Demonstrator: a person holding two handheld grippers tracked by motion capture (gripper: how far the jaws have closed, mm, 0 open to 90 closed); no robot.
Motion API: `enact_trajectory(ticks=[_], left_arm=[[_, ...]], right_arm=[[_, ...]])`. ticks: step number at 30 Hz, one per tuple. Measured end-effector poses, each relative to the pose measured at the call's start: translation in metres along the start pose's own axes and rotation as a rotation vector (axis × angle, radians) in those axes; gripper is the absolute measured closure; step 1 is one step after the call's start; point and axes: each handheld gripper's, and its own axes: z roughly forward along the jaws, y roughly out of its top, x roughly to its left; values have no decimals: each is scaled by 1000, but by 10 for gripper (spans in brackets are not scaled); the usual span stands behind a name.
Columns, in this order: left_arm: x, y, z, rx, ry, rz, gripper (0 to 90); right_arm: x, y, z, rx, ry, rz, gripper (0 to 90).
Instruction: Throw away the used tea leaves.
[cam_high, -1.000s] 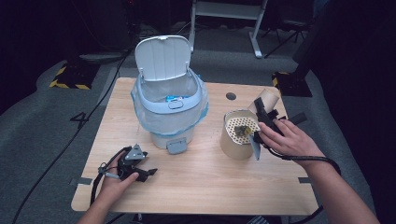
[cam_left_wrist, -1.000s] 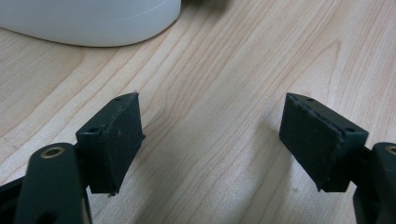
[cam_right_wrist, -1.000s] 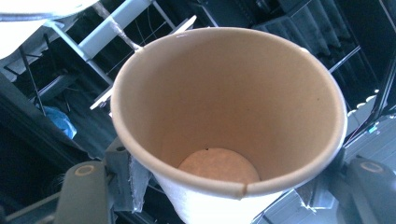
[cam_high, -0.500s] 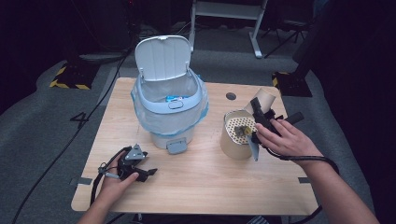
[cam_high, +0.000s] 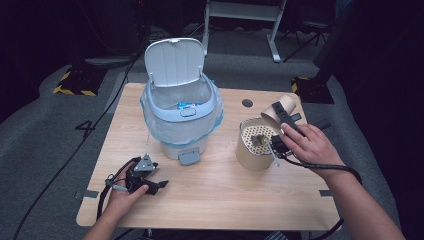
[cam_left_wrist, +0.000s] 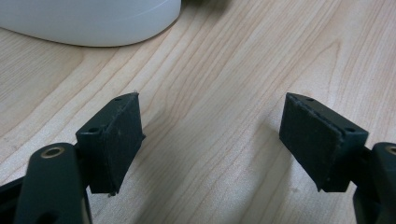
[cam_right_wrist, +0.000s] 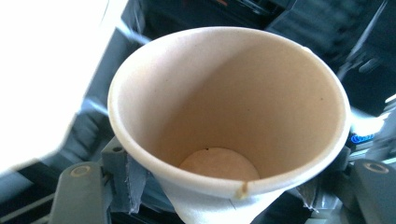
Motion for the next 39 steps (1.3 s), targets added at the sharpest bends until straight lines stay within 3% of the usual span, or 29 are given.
enact_trajectory(ticks=[1, 3, 9, 14, 15, 16, 18, 21, 22, 23, 26, 29, 30, 32, 34, 35, 37, 38, 39], left_arm=[[0, 0, 0, 0, 0, 0, 217], [0, 0, 0, 0, 0, 0, 217], [0, 0, 0, 0, 0, 0, 217], [0, 0, 0, 0, 0, 0, 217], [0, 0, 0, 0, 0, 0, 217], [0, 0, 0, 0, 0, 0, 217], [0, 0, 0, 0, 0, 0, 217], [0, 0, 0, 0, 0, 0, 217], [0, 0, 0, 0, 0, 0, 217], [0, 0, 0, 0, 0, 0, 217], [0, 0, 0, 0, 0, 0, 217], [0, 0, 0, 0, 0, 0, 217], [0, 0, 0, 0, 0, 0, 217], [0, 0, 0, 0, 0, 0, 217], [0, 0, 0, 0, 0, 0, 217], [0, 0, 0, 0, 0, 0, 217], [0, 0, 0, 0, 0, 0, 217], [0, 0, 0, 0, 0, 0, 217], [0, 0, 0, 0, 0, 0, 217]], right_arm=[[0, 0, 0, 0, 0, 0, 302], [-5, -6, -1, -29, 44, 153, 301], [-19, -28, 0, -124, 122, 534, 297], [-26, -48, 3, -230, 246, 894, 295], [-26, -48, 3, -230, 246, 894, 295], [-26, -50, 4, -237, 262, 939, 294], [-26, -59, 5, -296, 332, 1124, 293], [-26, -66, 7, -349, 389, 1268, 293], [-25, -71, 9, -379, 435, 1365, 293], [-25, -71, 9, -379, 435, 1365, 293], [-22, -77, 12, -406, 499, 1476, 291], [-19, -81, 16, -448, 584, 1566, 288], [-18, -83, 17, -488, 634, 1613, 287], [-17, -84, 18, -504, 651, 1630, 287], [-16, -88, 21, -540, 718, 1657, 285], [-16, -88, 21, -540, 718, 1657, 285], [-15, -89, 23, -556, 759, 1668, 285], [-13, -90, 25, -562, 807, 1676, 285], [-13, -90, 25, -562, 807, 1676, 285]])
